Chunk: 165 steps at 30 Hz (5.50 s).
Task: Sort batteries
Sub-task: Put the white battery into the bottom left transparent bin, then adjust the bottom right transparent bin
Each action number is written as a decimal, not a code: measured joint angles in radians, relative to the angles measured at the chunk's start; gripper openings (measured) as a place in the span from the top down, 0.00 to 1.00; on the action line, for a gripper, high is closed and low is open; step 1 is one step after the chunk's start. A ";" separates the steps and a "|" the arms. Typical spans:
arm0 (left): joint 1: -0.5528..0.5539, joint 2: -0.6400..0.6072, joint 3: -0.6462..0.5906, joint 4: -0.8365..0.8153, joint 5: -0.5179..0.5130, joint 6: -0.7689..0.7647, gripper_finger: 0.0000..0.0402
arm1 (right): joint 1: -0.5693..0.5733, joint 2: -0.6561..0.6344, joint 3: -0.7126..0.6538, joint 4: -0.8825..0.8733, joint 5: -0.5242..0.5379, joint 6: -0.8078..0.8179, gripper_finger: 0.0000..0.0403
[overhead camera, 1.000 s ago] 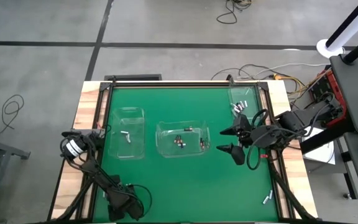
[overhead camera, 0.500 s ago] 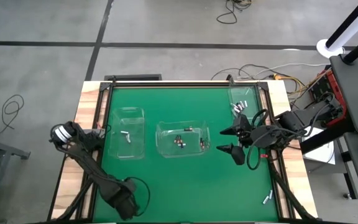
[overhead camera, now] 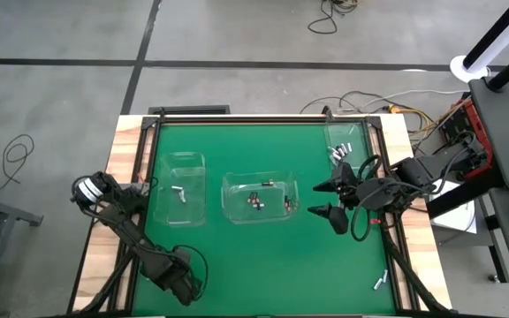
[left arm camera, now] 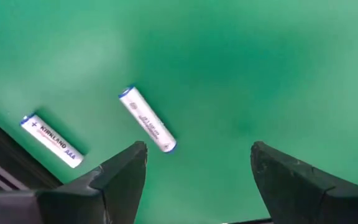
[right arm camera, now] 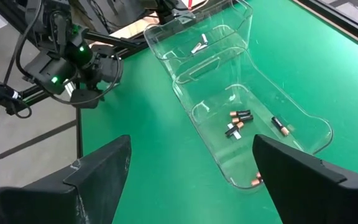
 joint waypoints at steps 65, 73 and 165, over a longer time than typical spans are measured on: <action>0.813 -0.525 0.051 -0.632 -0.522 1.429 0.97 | 0.093 -0.032 0.015 -0.038 -0.045 0.083 0.29; 1.004 -0.443 -0.066 -0.584 -0.483 1.796 0.97 | 0.092 -0.034 0.015 -0.062 -0.045 0.096 0.30; 0.436 -0.567 0.285 -0.591 -0.354 0.822 0.57 | -0.424 0.428 0.073 -0.150 -0.113 0.048 0.30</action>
